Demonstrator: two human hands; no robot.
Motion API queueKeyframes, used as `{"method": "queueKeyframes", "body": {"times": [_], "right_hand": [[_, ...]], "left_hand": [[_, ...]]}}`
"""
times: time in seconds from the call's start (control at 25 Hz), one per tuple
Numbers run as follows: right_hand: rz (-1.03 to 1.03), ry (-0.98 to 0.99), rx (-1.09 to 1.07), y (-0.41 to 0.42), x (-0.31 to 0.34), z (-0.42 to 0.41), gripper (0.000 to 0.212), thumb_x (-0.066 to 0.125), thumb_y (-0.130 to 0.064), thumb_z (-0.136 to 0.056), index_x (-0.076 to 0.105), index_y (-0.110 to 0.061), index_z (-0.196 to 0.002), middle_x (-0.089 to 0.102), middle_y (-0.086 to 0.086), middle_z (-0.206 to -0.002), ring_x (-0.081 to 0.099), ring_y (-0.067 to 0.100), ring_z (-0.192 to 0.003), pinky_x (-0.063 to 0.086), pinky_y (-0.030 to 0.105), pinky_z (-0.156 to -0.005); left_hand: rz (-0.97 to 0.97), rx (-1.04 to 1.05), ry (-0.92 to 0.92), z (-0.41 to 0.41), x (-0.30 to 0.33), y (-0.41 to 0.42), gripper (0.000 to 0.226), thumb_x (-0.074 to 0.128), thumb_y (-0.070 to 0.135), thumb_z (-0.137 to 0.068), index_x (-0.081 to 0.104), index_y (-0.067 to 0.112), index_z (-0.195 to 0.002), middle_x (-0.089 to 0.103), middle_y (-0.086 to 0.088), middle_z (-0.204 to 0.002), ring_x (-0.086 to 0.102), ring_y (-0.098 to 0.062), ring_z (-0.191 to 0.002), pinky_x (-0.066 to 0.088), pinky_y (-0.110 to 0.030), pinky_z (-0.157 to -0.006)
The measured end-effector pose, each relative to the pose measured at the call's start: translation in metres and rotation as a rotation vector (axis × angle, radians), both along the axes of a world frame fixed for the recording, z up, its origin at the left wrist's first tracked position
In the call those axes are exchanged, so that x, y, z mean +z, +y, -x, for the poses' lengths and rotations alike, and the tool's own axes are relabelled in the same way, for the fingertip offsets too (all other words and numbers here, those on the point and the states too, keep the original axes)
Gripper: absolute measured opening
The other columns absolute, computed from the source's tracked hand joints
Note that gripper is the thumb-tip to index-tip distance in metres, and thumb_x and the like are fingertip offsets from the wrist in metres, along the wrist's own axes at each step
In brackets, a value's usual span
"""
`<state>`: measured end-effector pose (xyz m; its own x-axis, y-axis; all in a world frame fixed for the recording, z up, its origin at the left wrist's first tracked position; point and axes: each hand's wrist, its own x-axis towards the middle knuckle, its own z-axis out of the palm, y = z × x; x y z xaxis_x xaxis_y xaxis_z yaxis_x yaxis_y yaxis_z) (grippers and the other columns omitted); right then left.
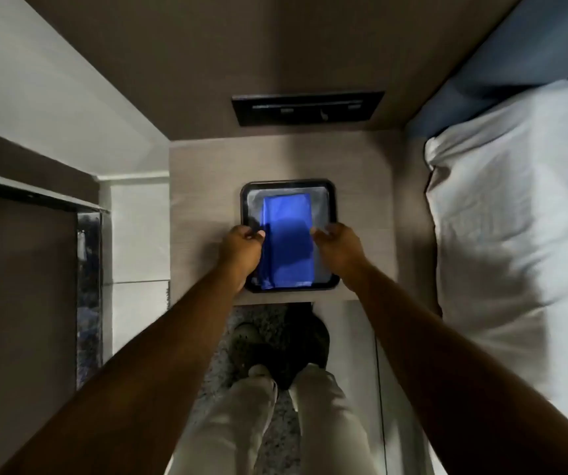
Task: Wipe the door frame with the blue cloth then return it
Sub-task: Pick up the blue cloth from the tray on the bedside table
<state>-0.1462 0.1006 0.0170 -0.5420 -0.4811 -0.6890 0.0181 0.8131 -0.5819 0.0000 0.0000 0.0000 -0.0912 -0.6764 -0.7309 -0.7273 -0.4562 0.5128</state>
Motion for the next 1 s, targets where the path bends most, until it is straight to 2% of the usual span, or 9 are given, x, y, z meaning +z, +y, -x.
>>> {"method": "queueKeyframes", "body": {"times": [0.12, 0.24, 0.36, 0.4, 0.52, 0.6, 0.72, 0.88, 1.0], "right_hand": [[-0.099, 0.009, 0.078, -0.013, -0.042, 0.002, 0.044, 0.057, -0.031, -0.091, 0.052, -0.003, -0.125, 0.059, 0.019, -0.124, 0.056, 0.037, -0.112, 0.047, 0.037, -0.09], [-0.129, 0.018, 0.153, -0.019, -0.065, -0.005, 0.03, 0.057, -0.021, -0.09, 0.056, -0.005, -0.115, 0.062, 0.016, -0.111, 0.059, 0.034, -0.105, 0.045, 0.031, -0.075], [-0.069, -0.029, 0.077, -0.023, -0.066, -0.009, 0.022, 0.054, -0.007, -0.087, 0.059, -0.005, -0.108, 0.062, 0.012, -0.104, 0.061, 0.034, -0.101, 0.048, 0.032, -0.072], [-0.053, -0.044, 0.063, -0.023, -0.058, -0.009, 0.024, 0.053, -0.004, -0.086, 0.059, -0.005, -0.109, 0.063, 0.013, -0.107, 0.061, 0.033, -0.101, 0.051, 0.036, -0.076], [0.006, -0.078, 0.057, -0.022, -0.025, -0.01, 0.03, 0.051, 0.002, -0.084, 0.06, -0.004, -0.112, 0.065, 0.016, -0.113, 0.061, 0.033, -0.1, 0.054, 0.041, -0.083], [0.069, -0.084, 0.069, -0.022, 0.013, -0.013, 0.027, 0.05, 0.004, -0.082, 0.062, 0.0, -0.106, 0.065, 0.017, -0.101, 0.061, 0.03, -0.089, 0.052, 0.038, -0.077], [0.164, -0.081, 0.123, -0.023, 0.08, -0.027, 0.019, 0.048, 0.007, -0.08, 0.062, 0.007, -0.092, 0.064, 0.029, -0.087, 0.053, 0.025, -0.073, 0.041, 0.033, -0.065], [0.274, -0.13, 0.193, -0.027, 0.169, -0.052, 0.023, 0.045, 0.007, -0.083, 0.062, 0.005, -0.098, 0.067, 0.03, -0.102, 0.065, 0.036, -0.087, 0.053, 0.044, -0.076], [0.425, -0.194, 0.293, -0.035, 0.235, -0.08, 0.028, 0.04, 0.013, -0.081, 0.062, 0.005, -0.097, 0.069, 0.026, -0.103, 0.066, 0.035, -0.091, 0.054, 0.049, -0.082]], "left_hand": [[-0.015, -0.04, -0.047, 0.014, -0.035, 0.005, 0.046, 0.063, 0.032, -0.086, 0.055, 0.008, -0.125, 0.063, -0.013, -0.122, 0.06, -0.032, -0.108, 0.05, -0.042, -0.093], [-0.004, -0.023, -0.049, 0.02, -0.058, 0.008, 0.044, 0.068, 0.024, -0.082, 0.055, 0.004, -0.119, 0.064, -0.016, -0.116, 0.062, -0.034, -0.103, 0.052, -0.042, -0.086], [-0.121, 0.053, 0.046, 0.027, -0.061, 0.003, 0.016, 0.063, 0.014, -0.085, 0.06, 0.006, -0.099, 0.066, -0.02, -0.109, 0.064, -0.032, -0.091, 0.056, -0.043, -0.074], [-0.16, 0.085, 0.079, 0.028, -0.055, 0.003, 0.005, 0.062, 0.013, -0.085, 0.061, 0.01, -0.09, 0.067, -0.019, -0.106, 0.064, -0.03, -0.087, 0.055, -0.04, -0.069], [-0.197, 0.16, 0.143, 0.021, -0.017, 0.002, 0.006, 0.06, 0.011, -0.087, 0.059, 0.014, -0.082, 0.066, -0.015, -0.097, 0.062, -0.028, -0.081, 0.049, -0.034, -0.067], [-0.18, 0.205, 0.201, 0.01, 0.024, 0.002, 0.004, 0.059, 0.007, -0.086, 0.062, 0.01, -0.086, 0.065, -0.014, -0.089, 0.06, -0.027, -0.074, 0.048, -0.029, -0.062], [-0.15, 0.273, 0.294, -0.014, 0.097, 0.001, 0.01, 0.06, 0.005, -0.085, 0.062, 0.01, -0.076, 0.065, -0.008, -0.073, 0.061, -0.014, -0.051, 0.043, -0.017, -0.042], [-0.138, 0.388, 0.401, -0.055, 0.191, 0.009, 0.004, 0.059, 0.007, -0.086, 0.062, 0.008, -0.087, 0.069, -0.012, -0.085, 0.065, -0.025, -0.069, 0.055, -0.033, -0.066], [-0.031, 0.471, 0.461, -0.095, 0.26, 0.018, 0.006, 0.057, 0.006, -0.086, 0.061, 0.009, -0.088, 0.069, -0.013, -0.091, 0.064, -0.029, -0.077, 0.052, -0.043, -0.081]]}}
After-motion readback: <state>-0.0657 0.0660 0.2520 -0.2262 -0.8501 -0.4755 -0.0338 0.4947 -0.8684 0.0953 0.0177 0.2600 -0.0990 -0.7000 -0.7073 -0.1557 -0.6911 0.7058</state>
